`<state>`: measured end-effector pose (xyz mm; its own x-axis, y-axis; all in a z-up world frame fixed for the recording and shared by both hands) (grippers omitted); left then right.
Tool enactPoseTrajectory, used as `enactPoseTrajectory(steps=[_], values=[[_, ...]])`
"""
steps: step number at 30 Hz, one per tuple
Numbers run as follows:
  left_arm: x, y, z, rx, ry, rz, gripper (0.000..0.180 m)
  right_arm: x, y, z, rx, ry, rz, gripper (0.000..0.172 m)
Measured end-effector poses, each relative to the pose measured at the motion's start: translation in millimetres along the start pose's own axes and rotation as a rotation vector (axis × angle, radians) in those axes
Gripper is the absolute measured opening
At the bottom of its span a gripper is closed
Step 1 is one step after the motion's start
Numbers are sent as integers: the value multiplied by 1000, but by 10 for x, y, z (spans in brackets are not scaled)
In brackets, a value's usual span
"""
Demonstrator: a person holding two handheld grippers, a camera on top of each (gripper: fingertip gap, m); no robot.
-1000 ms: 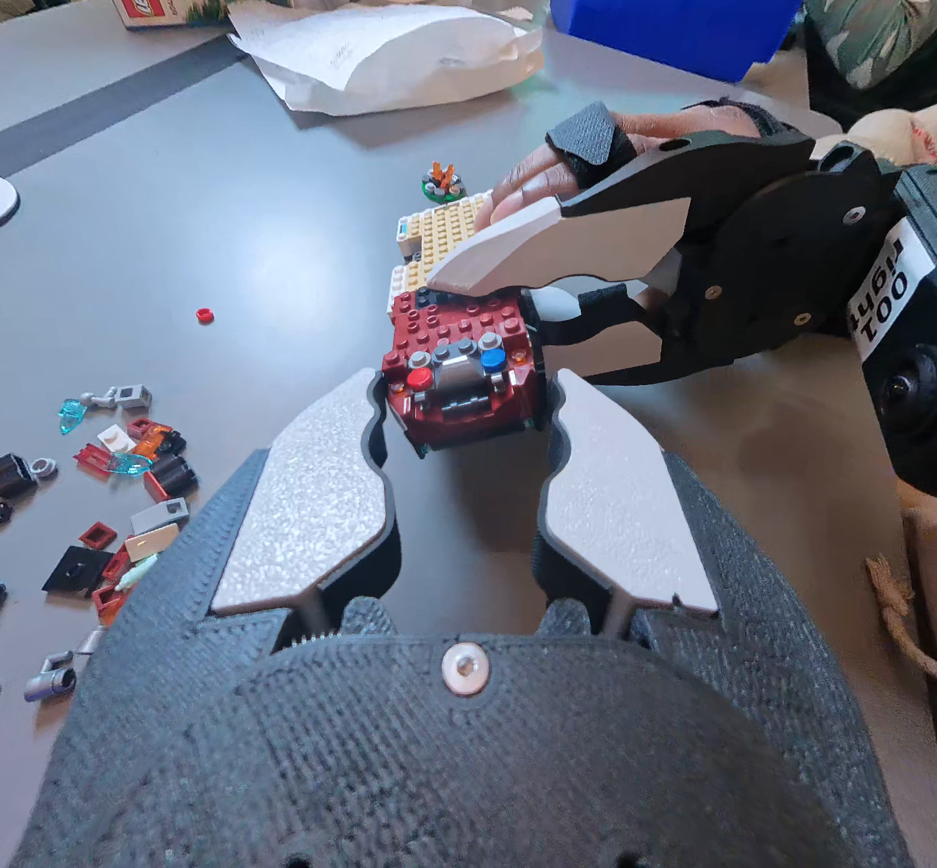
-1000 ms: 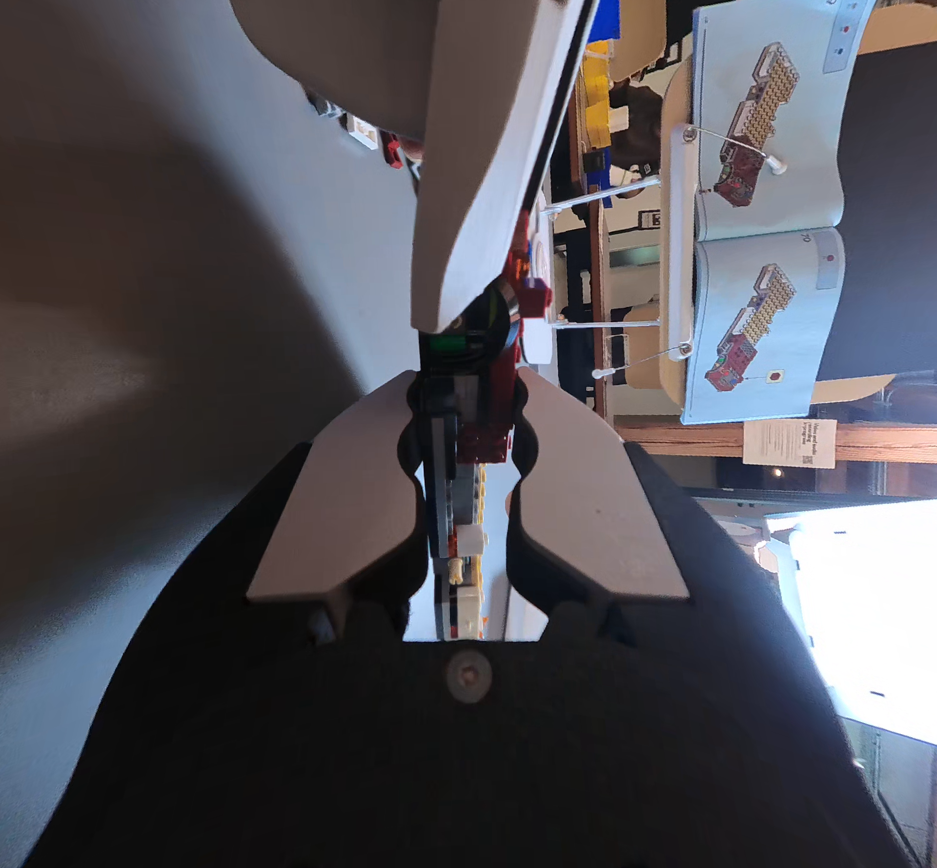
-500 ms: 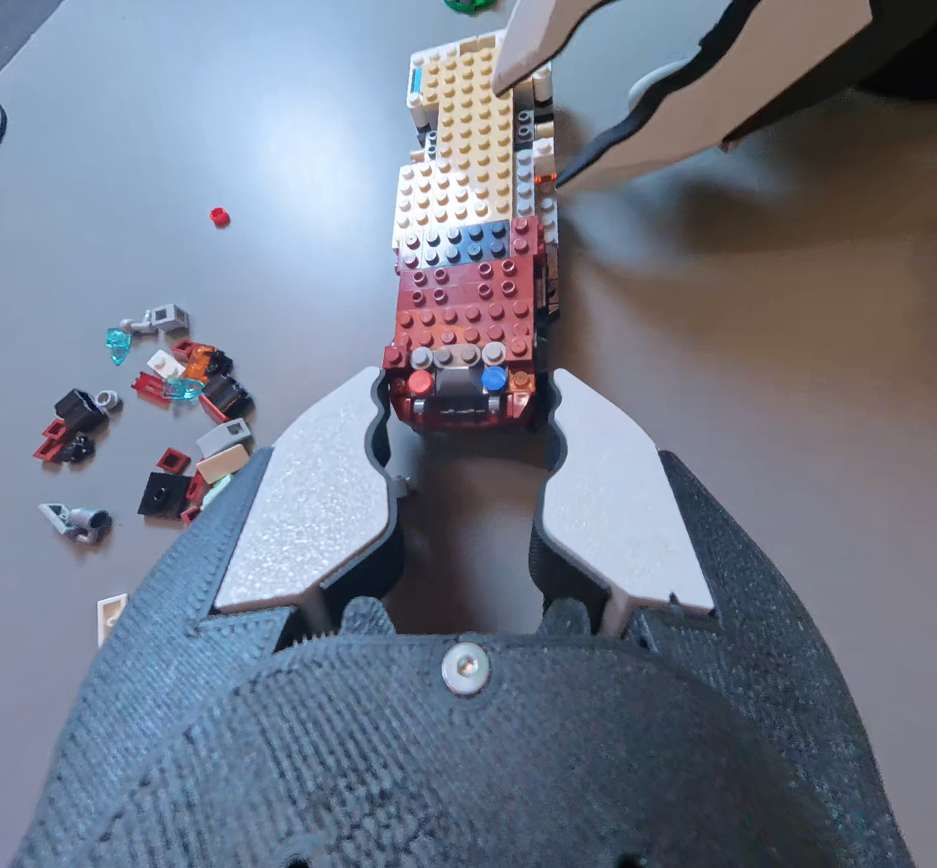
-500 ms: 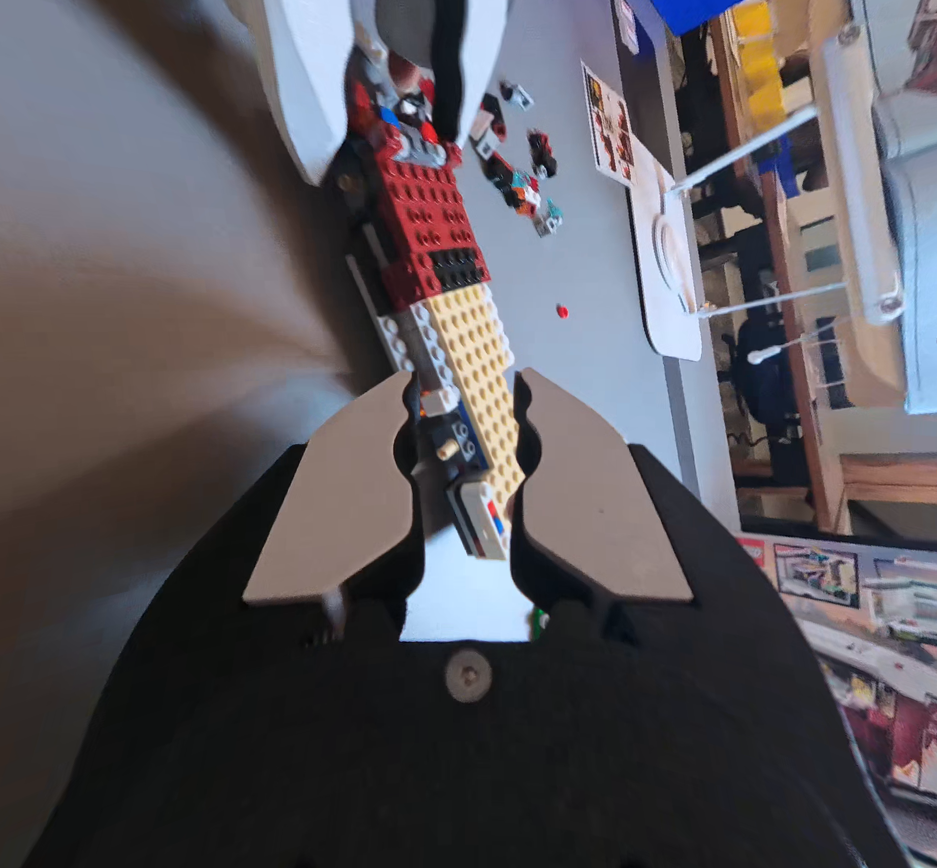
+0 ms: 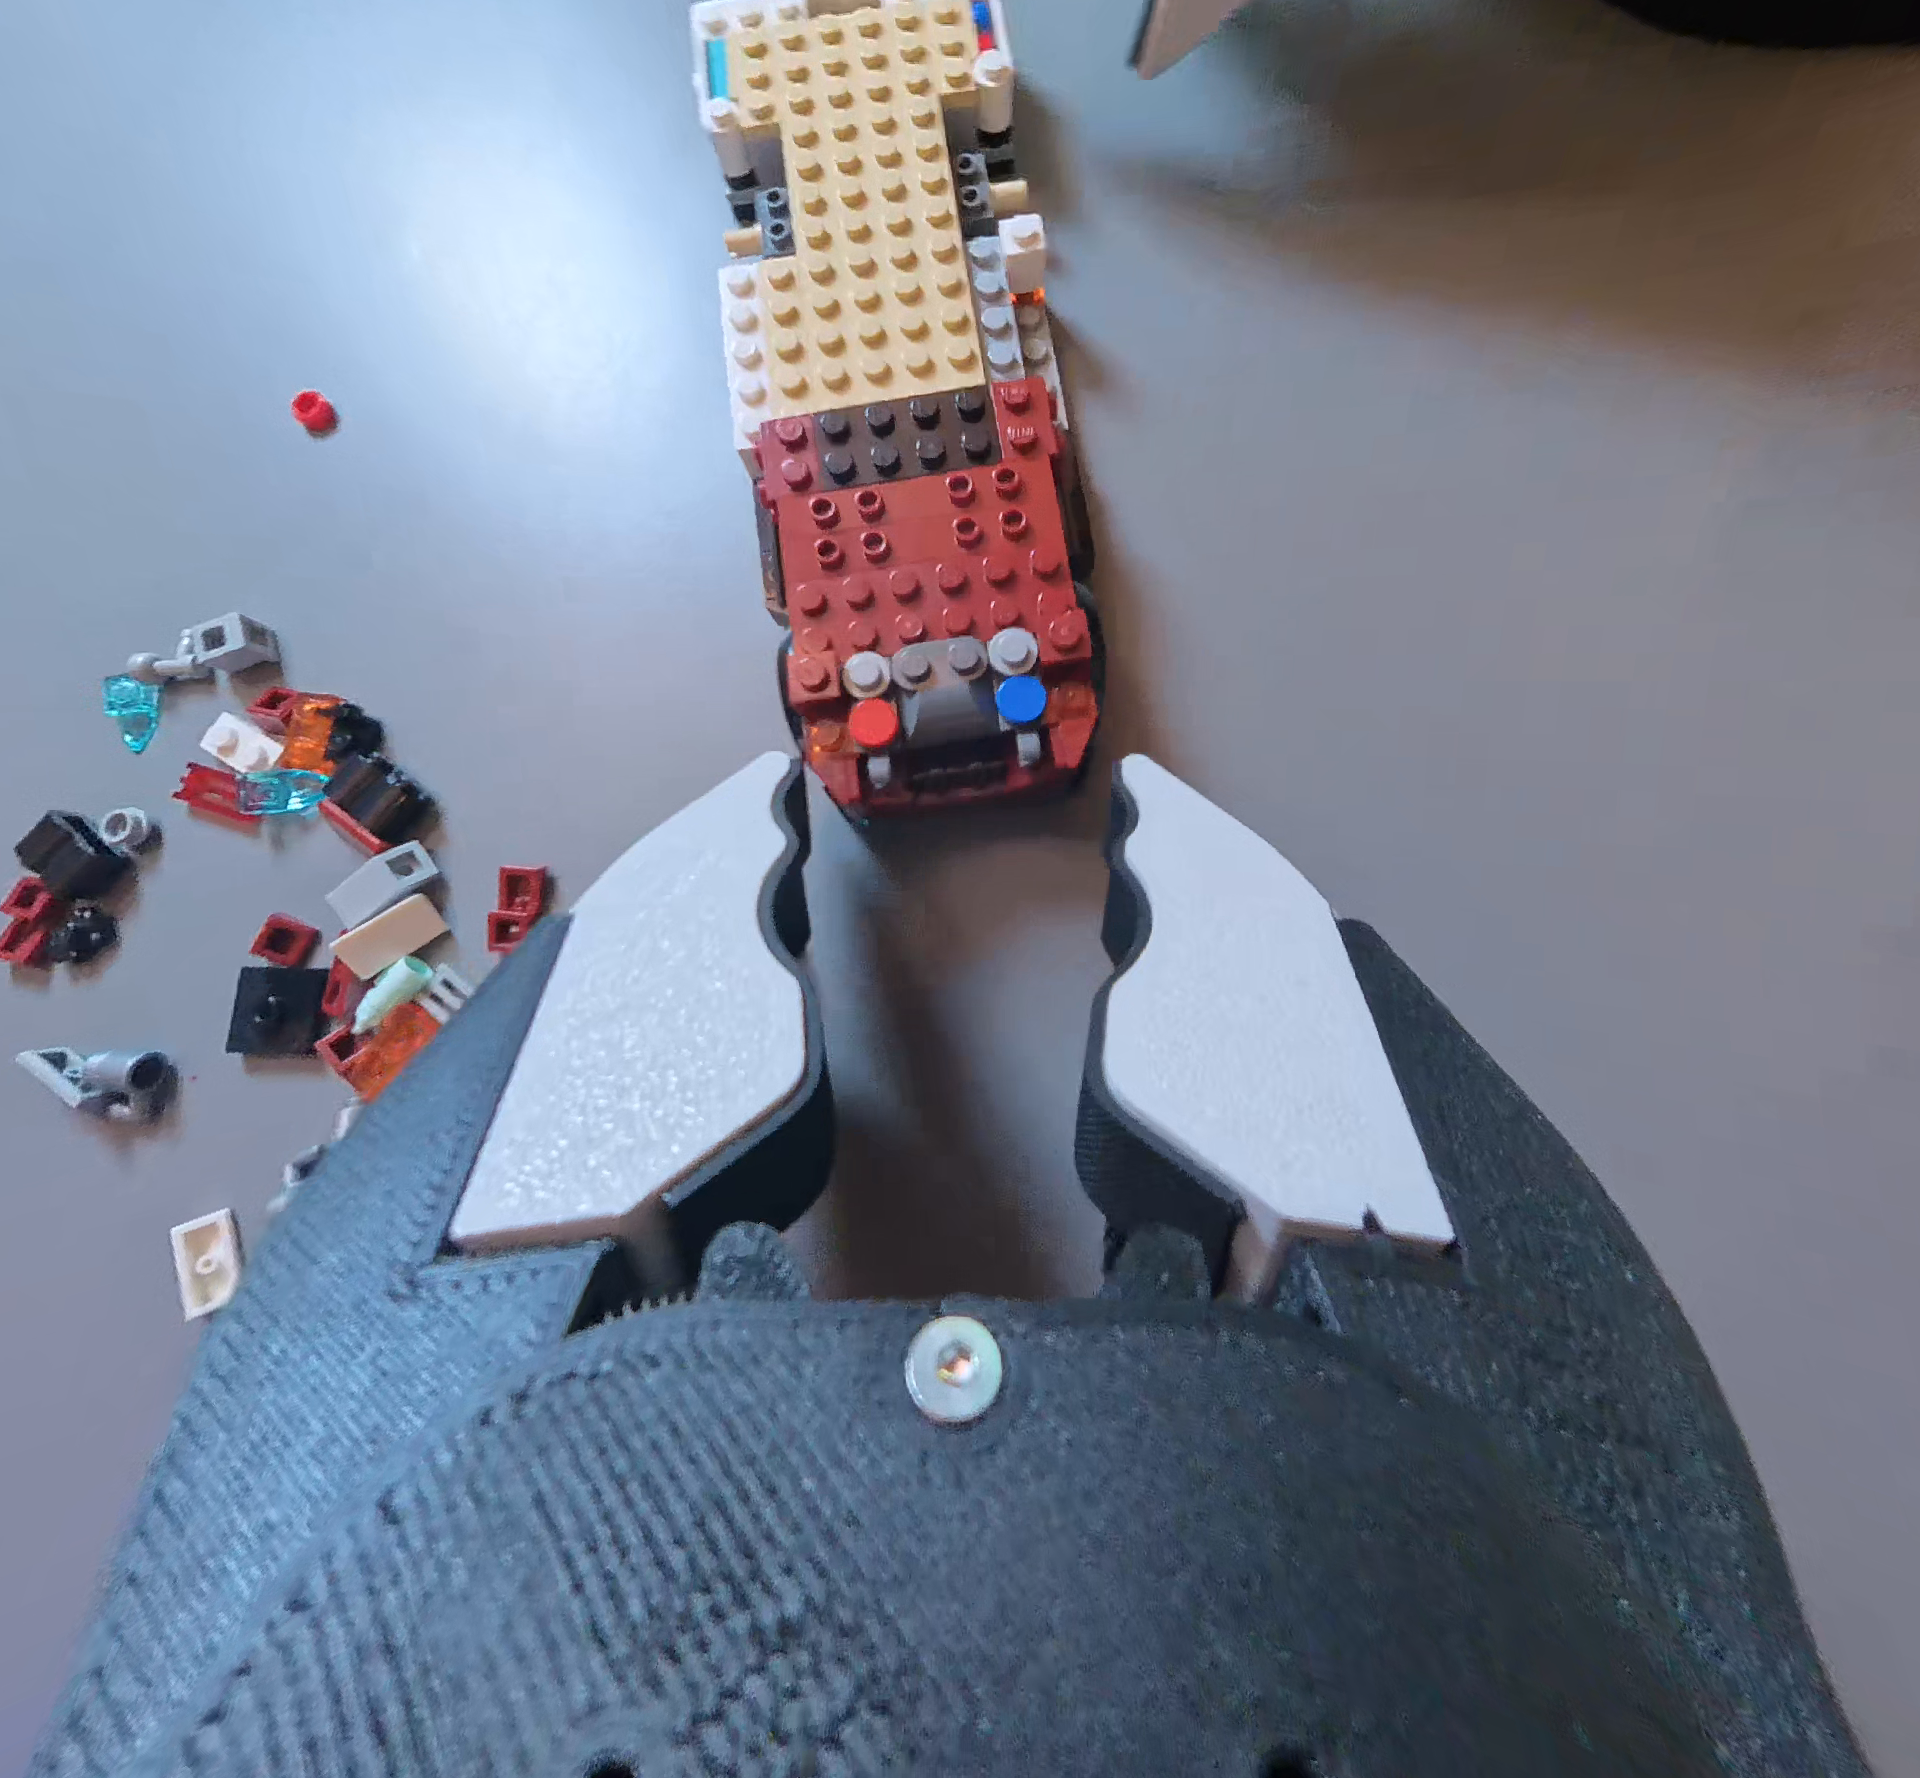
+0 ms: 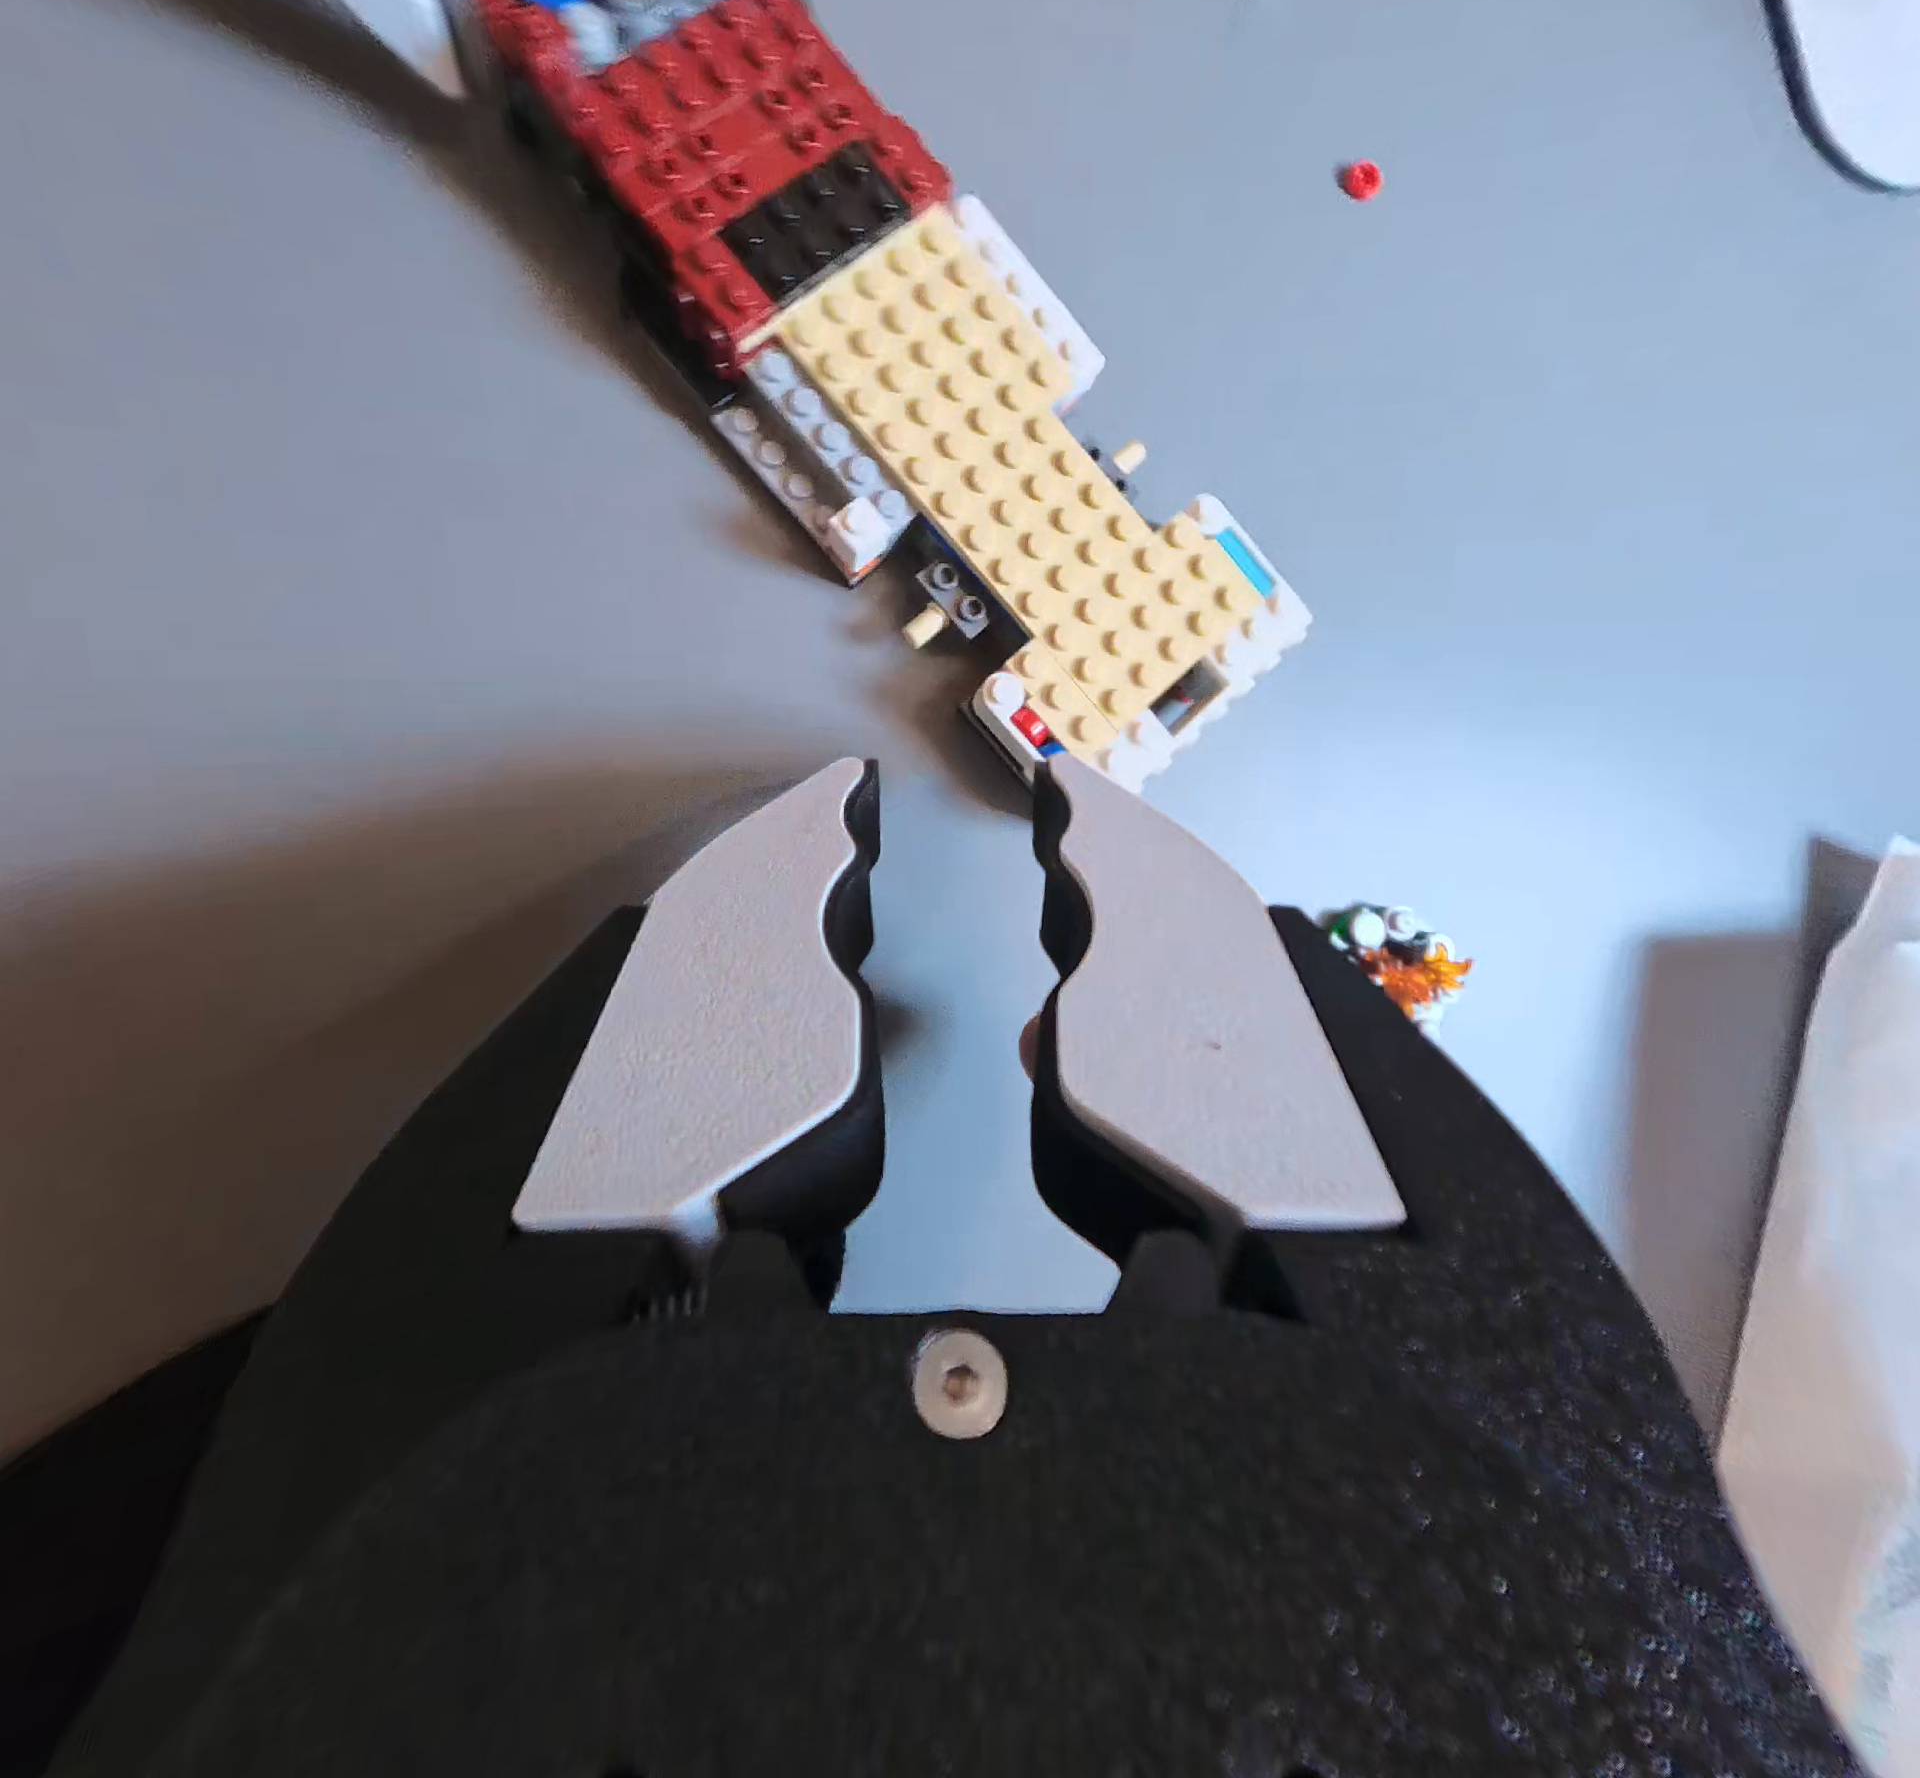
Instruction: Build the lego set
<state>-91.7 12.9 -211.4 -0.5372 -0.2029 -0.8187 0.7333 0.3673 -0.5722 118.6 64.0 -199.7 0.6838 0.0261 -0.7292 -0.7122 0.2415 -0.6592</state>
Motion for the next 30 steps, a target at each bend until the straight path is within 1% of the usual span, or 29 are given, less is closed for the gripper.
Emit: enactPoseTrajectory(steps=[3, 5, 6, 8, 9, 11, 13, 16, 17, 19, 23, 25, 26, 28, 30], values=[[-32, 11, 134, 83, 3, 3, 49, 35, 75, 81, -7, 38, -26, 27], [-62, 43, 284, 157, 34, 18, 47, 9, 125, 96, -66, 44, -16, 27], [-80, 71, 372, 191, 54, 28, 47, -9, 150, 95, -117, 45, -9, 30], [-115, 154, 555, 239, 99, 45, 50, -51, 197, 93, -241, 46, 6, 41], [-131, 199, 647, 257, 135, 53, 50, -82, 218, 109, -305, 54, 13, 49], [-168, 296, 818, 279, 197, 71, 53, -179, 255, 115, -481, 119, 38, 60], [-213, 367, 953, 292, 248, 97, 56, -279, 315, 119, -648, 199, 30, 71], [-286, 334, 1021, 310, 298, 146, 55, -448, 440, 121, -764, 253, 17, 75], [-326, 281, 997, 313, 284, 183, 52, -500, 457, 112, -770, 250, 5, 75], [-424, 151, 845, 264, 227, 271, 49, -584, 459, 103, -713, 207, -16, 76], [-547, -156, 234, 12, 108, 413, 47, -661, 429, 3, -481, 170, -96, 84], [-482, -248, -50, -101, 63, 409, 48, -635, 437, -123, -369, 167, -169, 91], [-441, -276, -147, -133, 41, 404, 48, -604, 451, -168, -305, 144, -210, 92], [-387, -296, -248, -137, -7, 400, 51, -550, 481, -263, -246, 99, -281, 94], [-355, -286, -269, -111, -23, 371, 59, -530, 514, -309, -224, 50, -315, 91]])
Point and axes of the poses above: each gripper's, where its closed fingertips meet, y out along the fingers, x out of its underside, z = x × y across the jaws, the point moved 6 cm from there along -y, back along the fingers, and after that the axes turned 11 degrees about z, right-handed, at the moved point
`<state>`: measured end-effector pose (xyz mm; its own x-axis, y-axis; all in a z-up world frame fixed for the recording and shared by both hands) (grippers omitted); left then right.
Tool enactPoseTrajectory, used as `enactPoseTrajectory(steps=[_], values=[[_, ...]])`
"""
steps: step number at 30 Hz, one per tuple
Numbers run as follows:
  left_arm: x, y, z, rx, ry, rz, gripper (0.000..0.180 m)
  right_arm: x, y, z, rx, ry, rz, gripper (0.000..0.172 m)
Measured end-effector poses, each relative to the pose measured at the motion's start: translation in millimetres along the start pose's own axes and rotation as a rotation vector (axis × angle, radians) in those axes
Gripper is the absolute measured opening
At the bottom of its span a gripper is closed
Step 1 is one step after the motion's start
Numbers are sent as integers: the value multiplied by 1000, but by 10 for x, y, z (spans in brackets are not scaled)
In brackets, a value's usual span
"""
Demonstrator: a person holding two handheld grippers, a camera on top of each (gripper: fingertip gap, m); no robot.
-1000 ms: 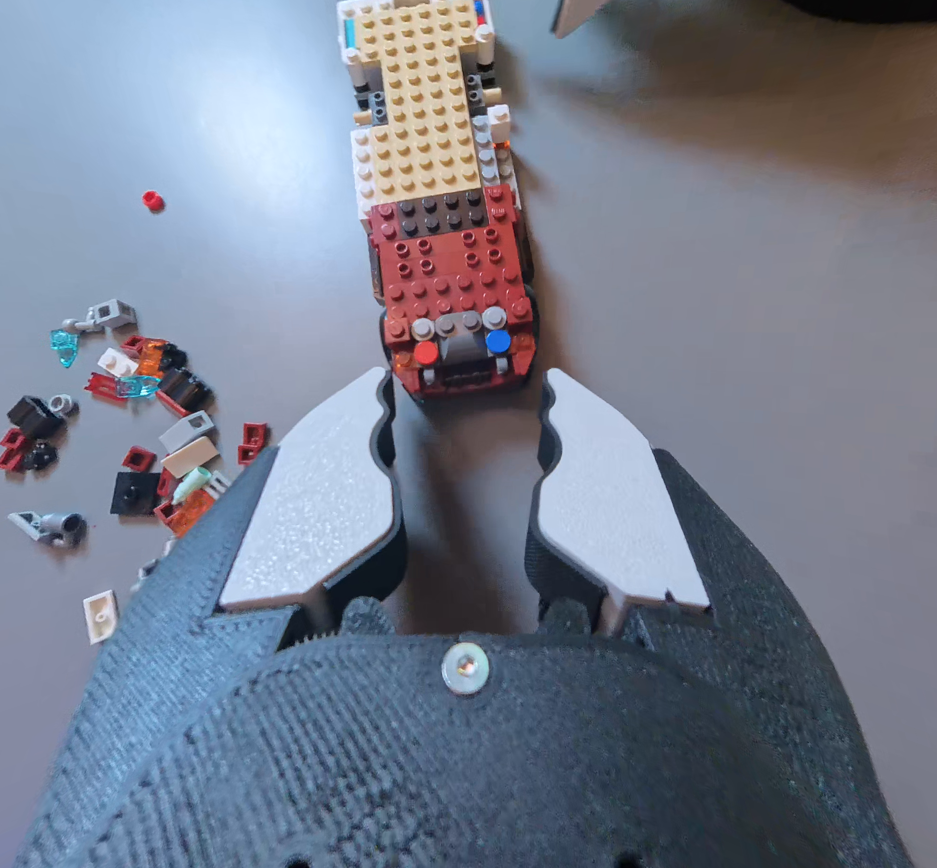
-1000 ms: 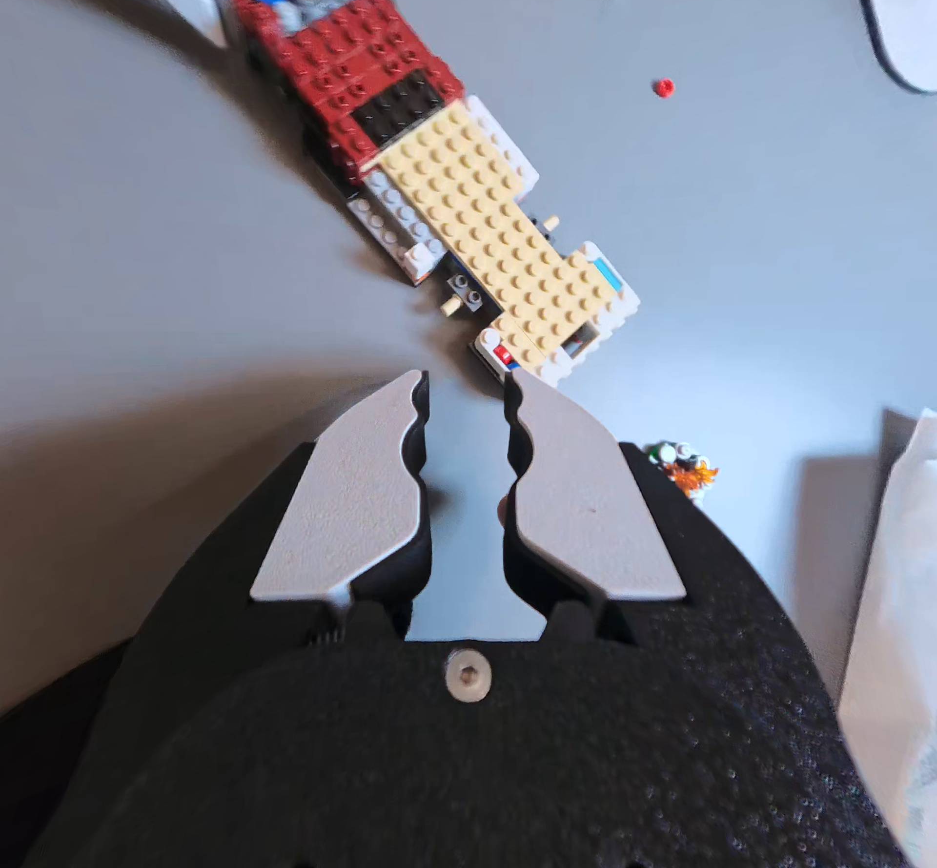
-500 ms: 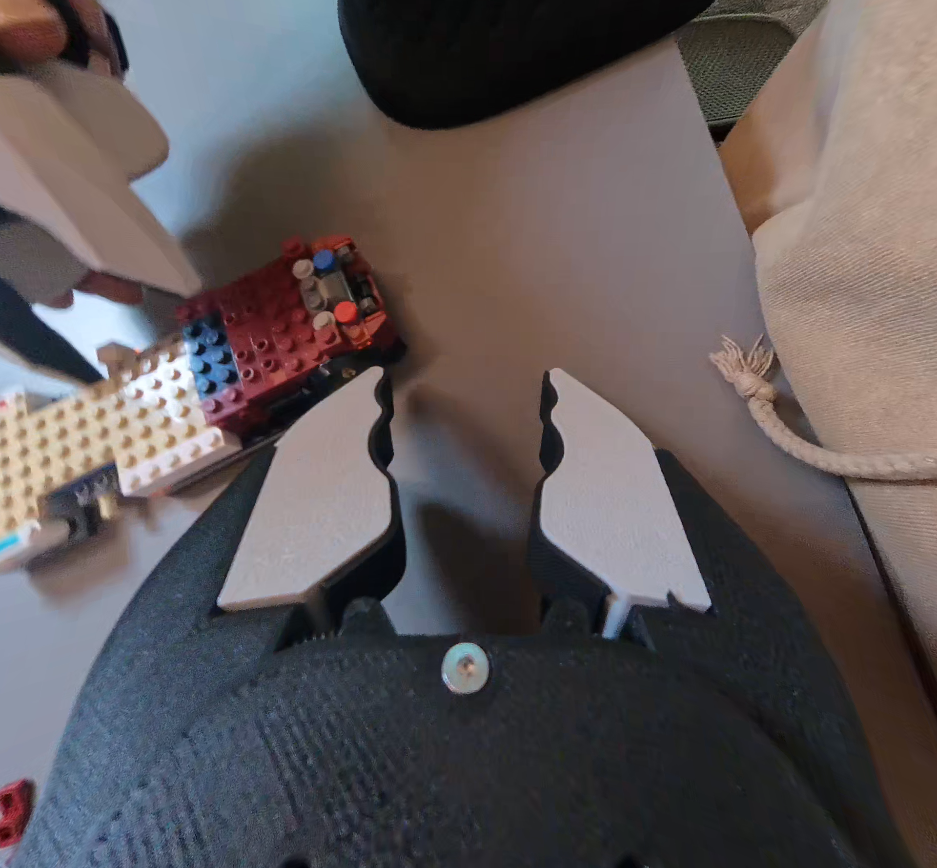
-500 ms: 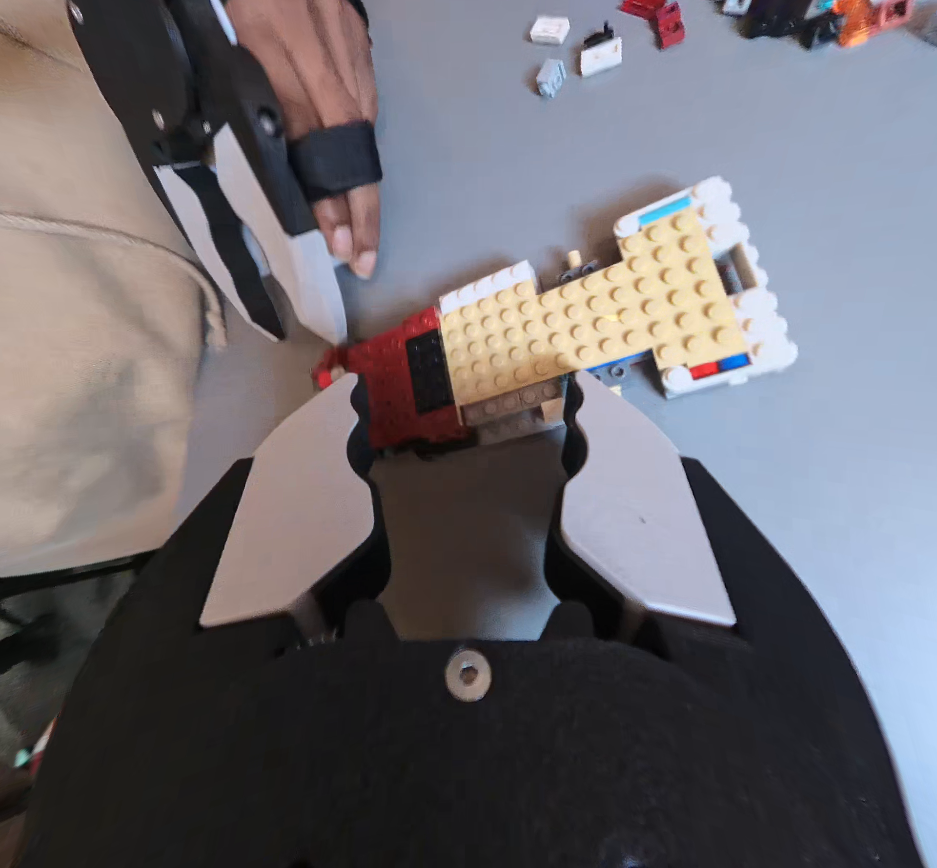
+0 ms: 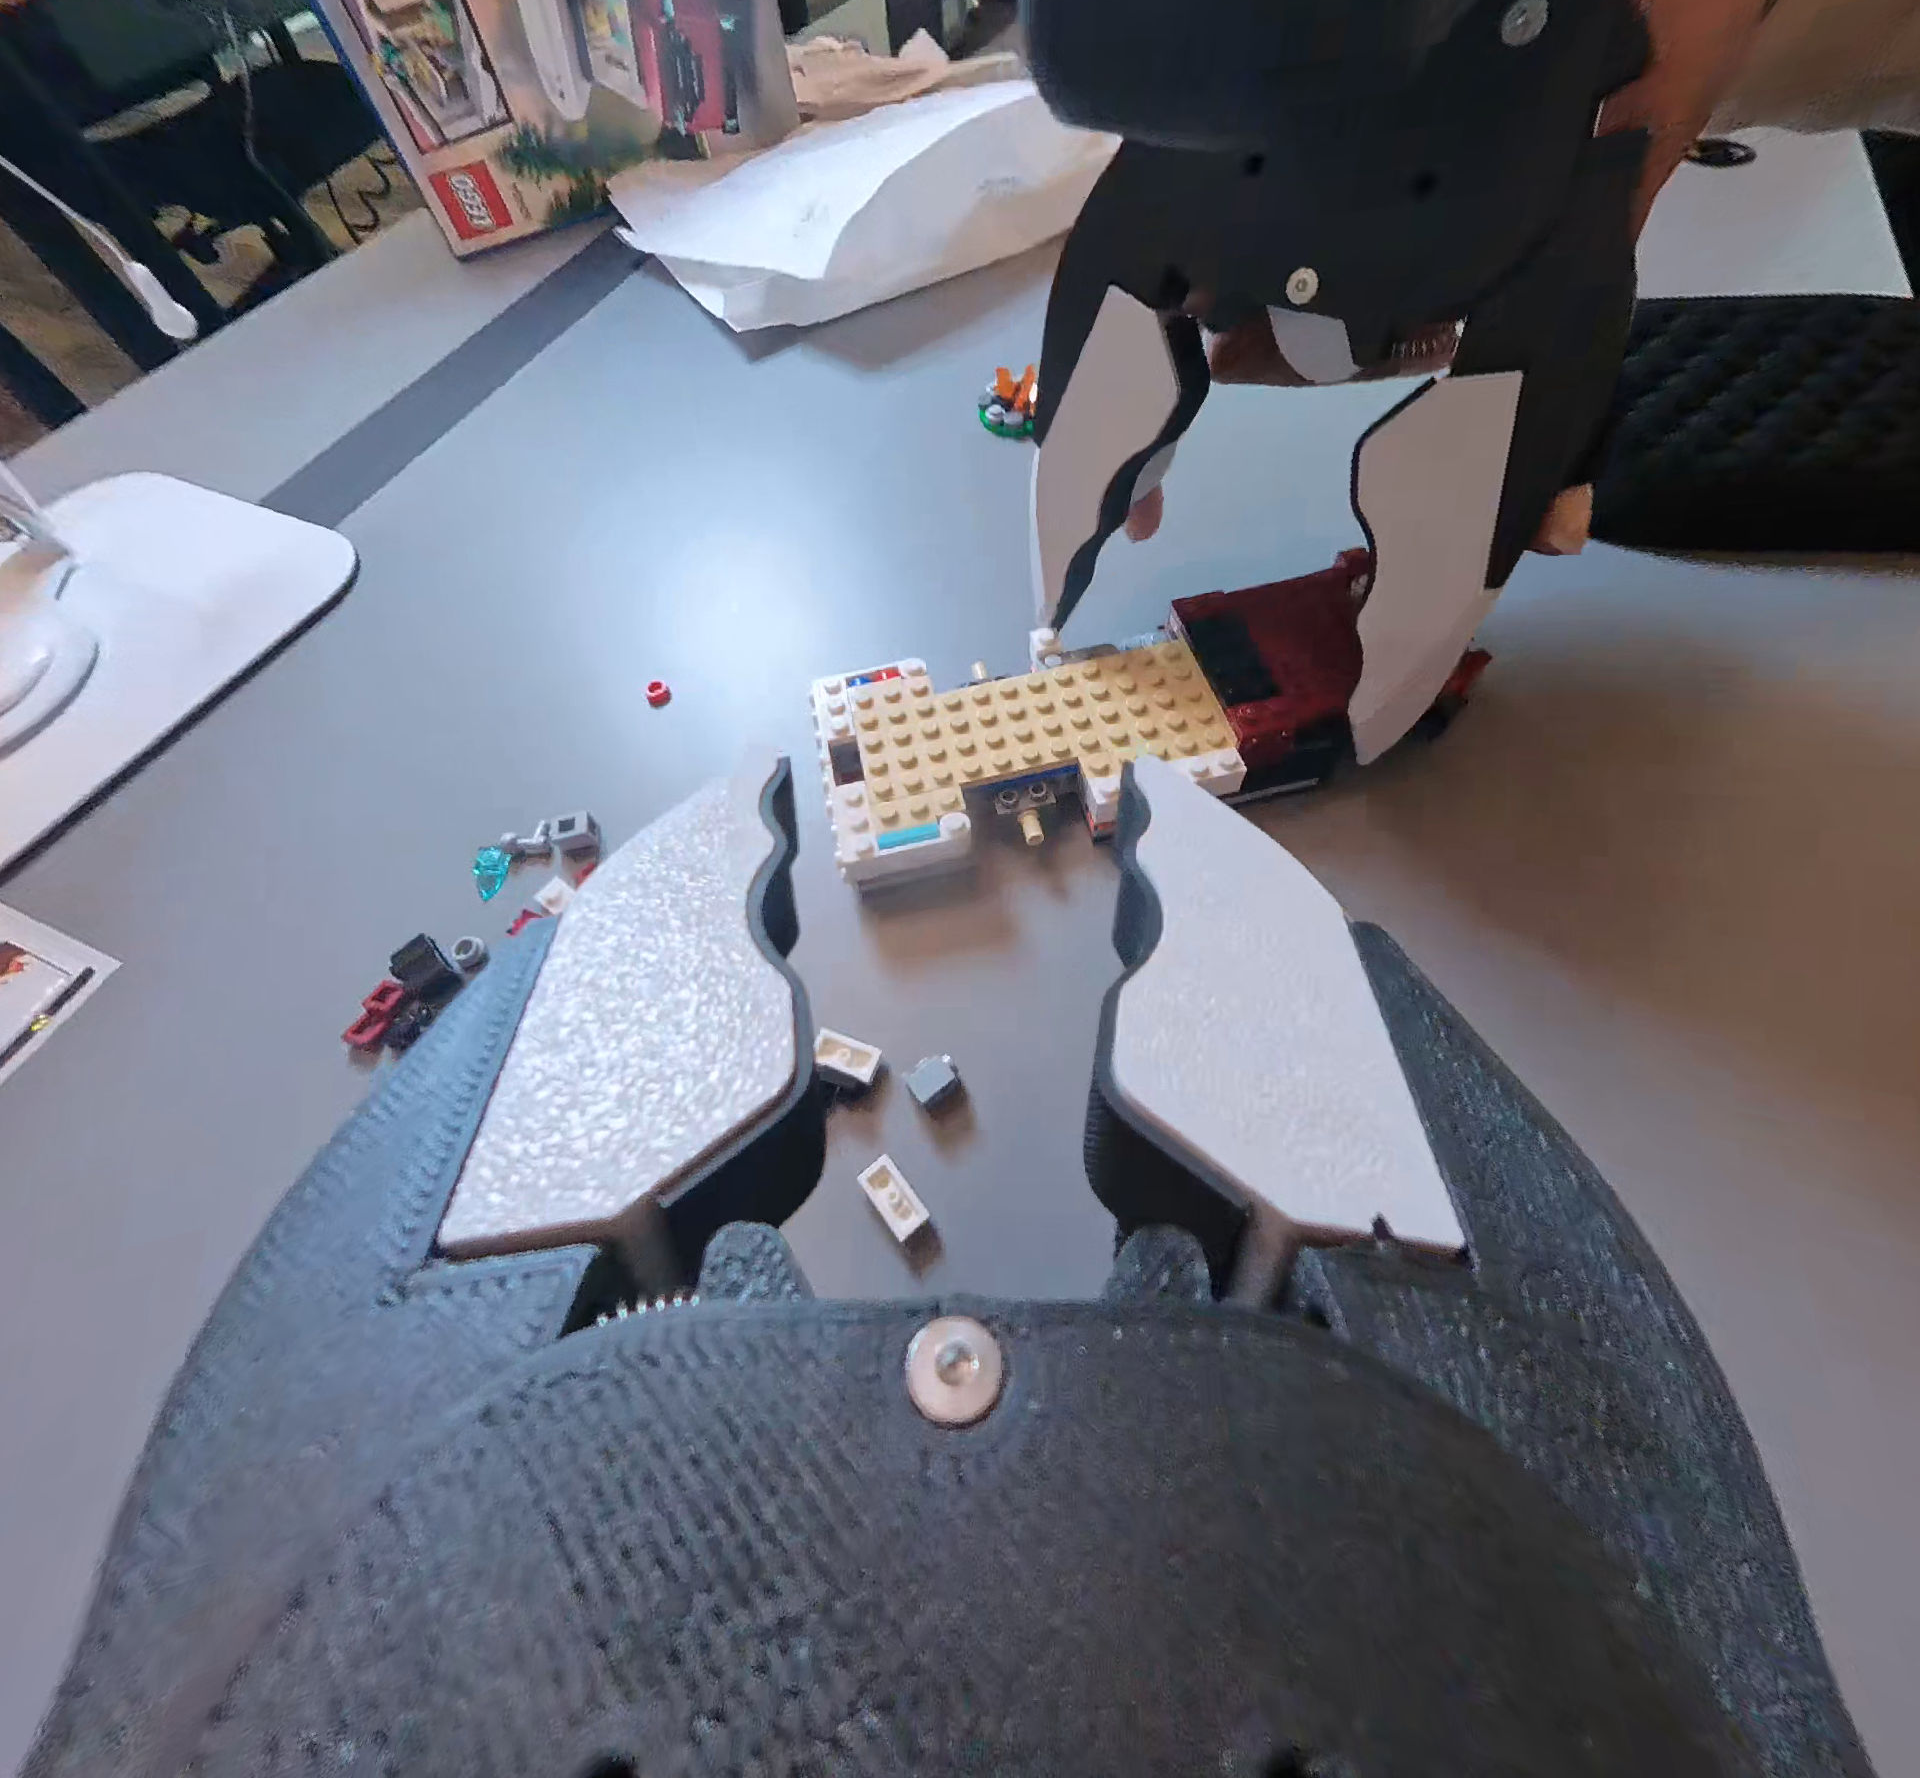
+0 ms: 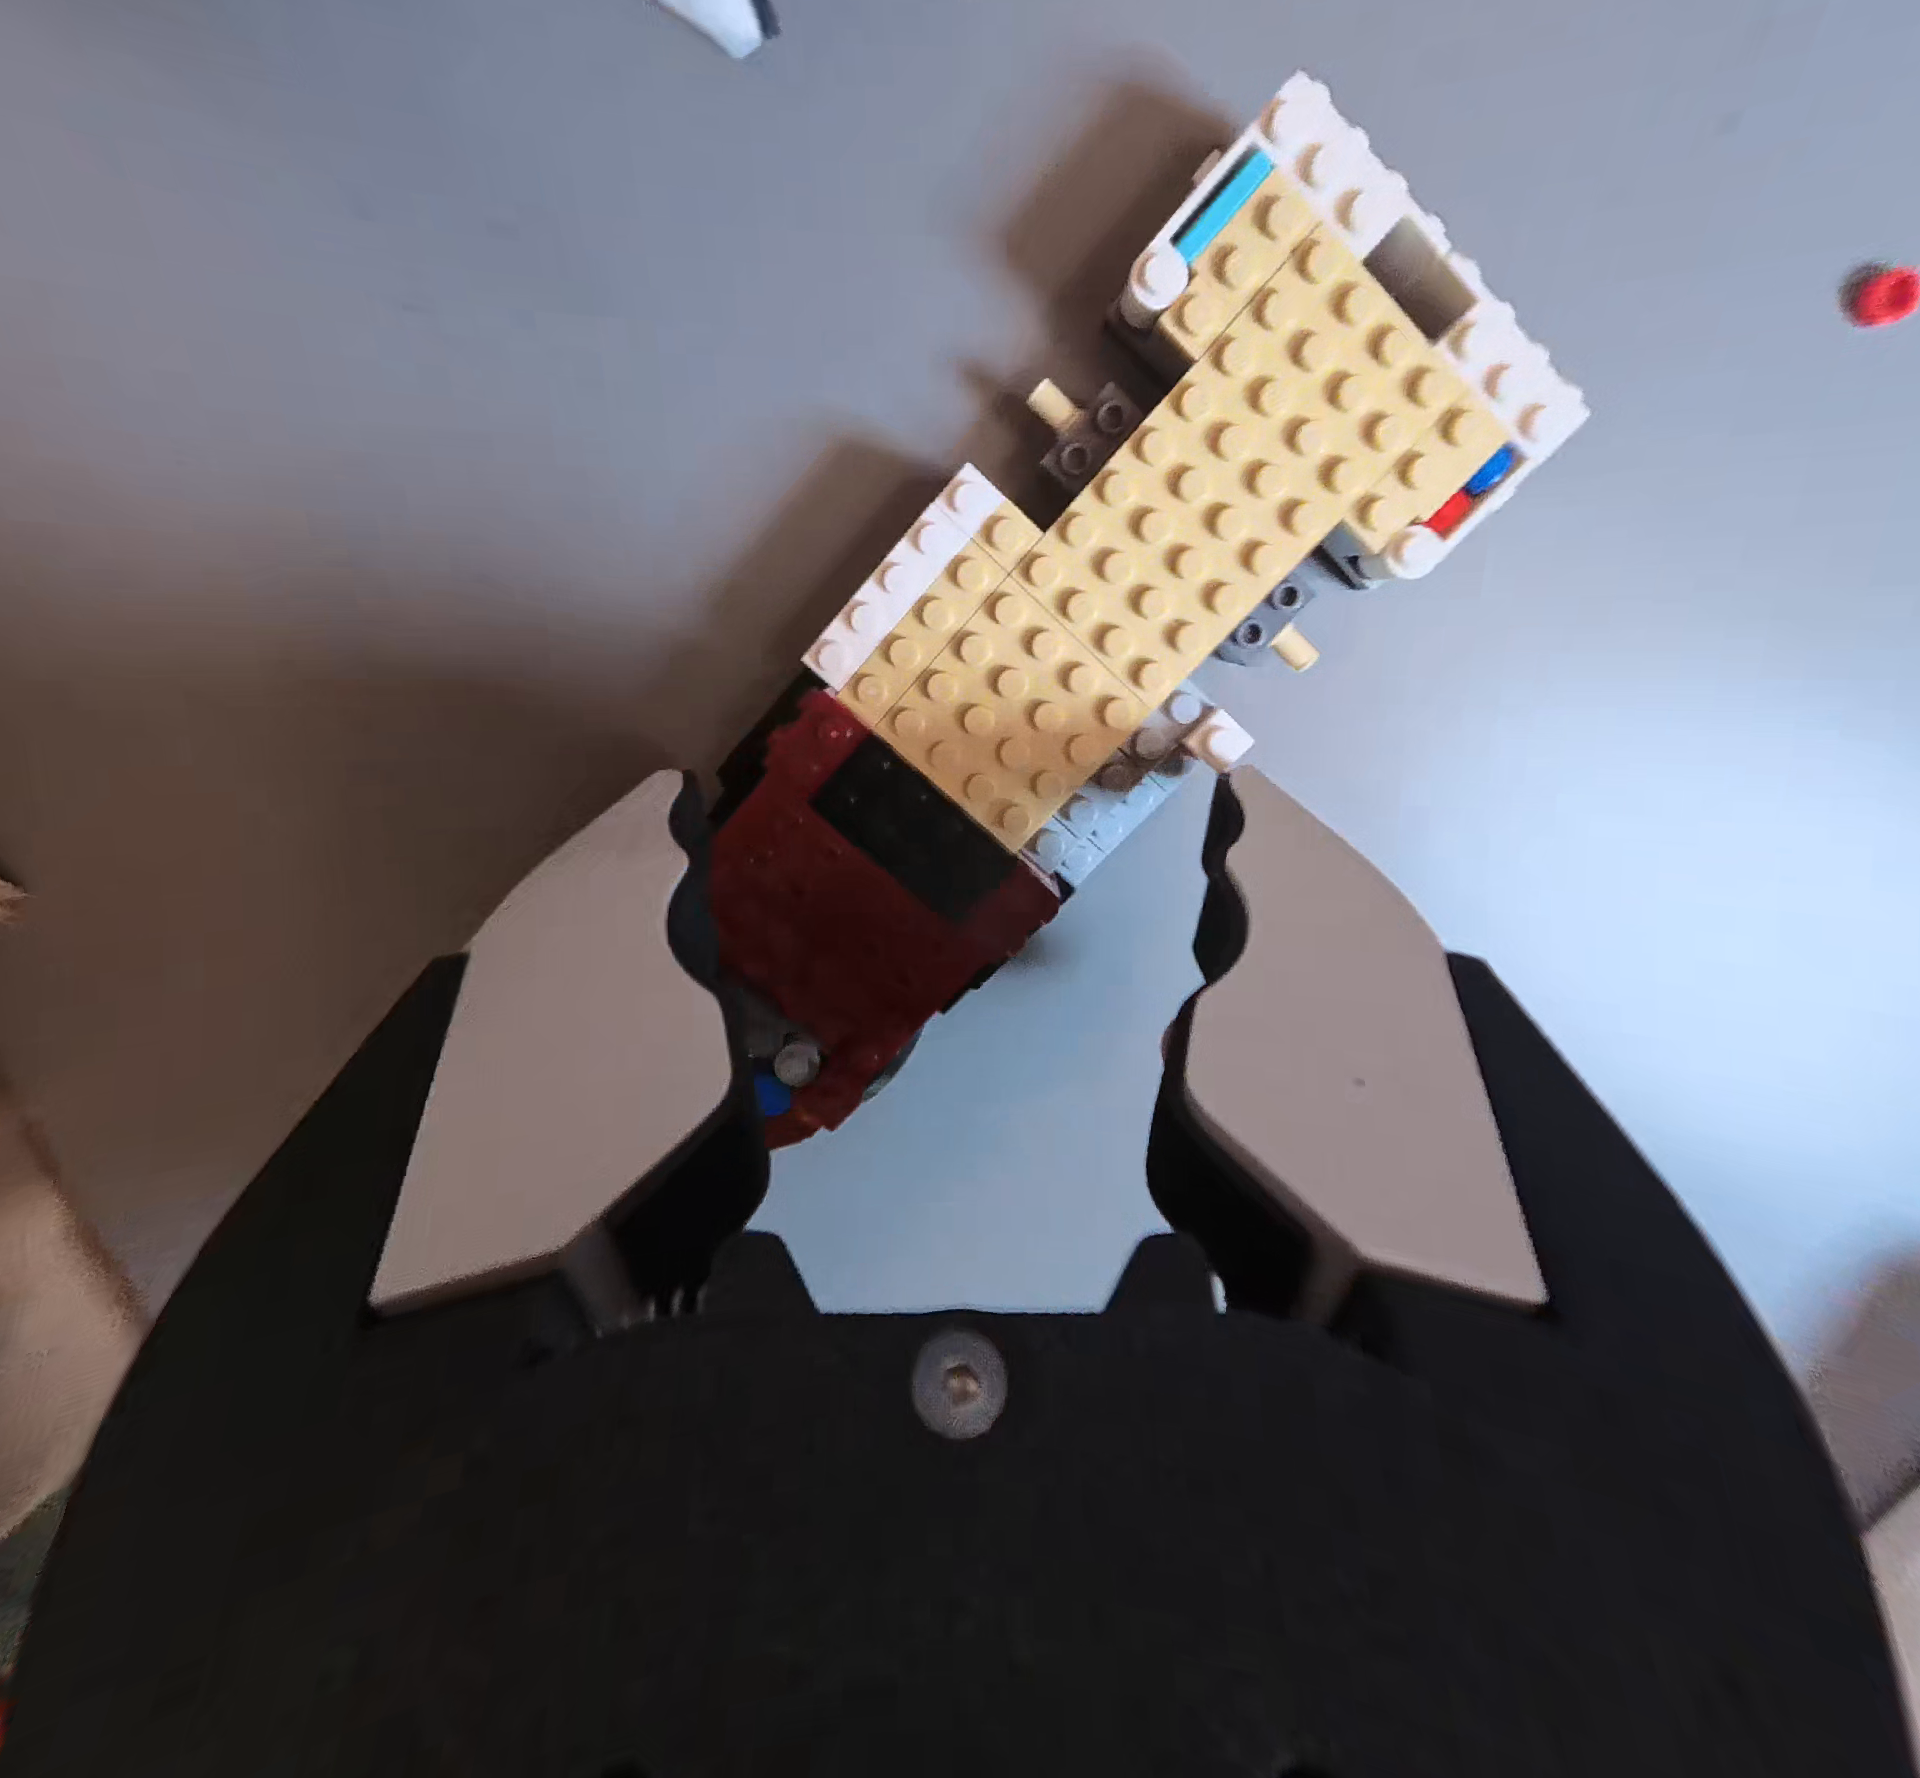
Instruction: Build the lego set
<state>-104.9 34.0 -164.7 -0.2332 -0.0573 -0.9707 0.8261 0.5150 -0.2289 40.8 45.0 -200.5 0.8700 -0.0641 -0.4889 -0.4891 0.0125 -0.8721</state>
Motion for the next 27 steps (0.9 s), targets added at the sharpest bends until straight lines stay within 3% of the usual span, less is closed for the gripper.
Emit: enactPoseTrajectory(steps=[3, 9, 13, 17, 20, 24, 27], values=[[60, -6, 20, 33, 25, -44, 69, -28, 11, -62, -51, -104, -5, 77], [275, 31, 192, 176, 32, -184, 89, -27, 5, -275, -172, -470, 23, 70], [417, 71, 340, 246, 114, -287, 87, -166, -225, -205, -206, -385, 214, 71], [481, 50, 400, 276, 207, -361, 71, -456, -745, 462, 95, -244, 532, 69], [370, 15, 345, 262, 183, -330, 76, -589, -1071, 1055, 363, -174, 695, 67], [-157, -102, 14, 119, 117, -129, 72, -811, -1327, 1766, 623, -173, 818, 69], [-577, -204, -451, -101, 138, -65, 62, -1049, -1420, 2247, 744, -175, 857, 74]])
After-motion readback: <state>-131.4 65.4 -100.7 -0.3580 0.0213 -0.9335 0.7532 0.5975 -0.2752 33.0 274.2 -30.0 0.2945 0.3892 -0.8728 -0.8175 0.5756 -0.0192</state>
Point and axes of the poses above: each gripper's, where its closed fingertips meet, y out along the fingers, x out of its underside, z = x × y across the jaws, the point moved 6 cm from there along -y, back along the fingers, and after that the axes turned 11 degrees about z, right-handed, at the moved point
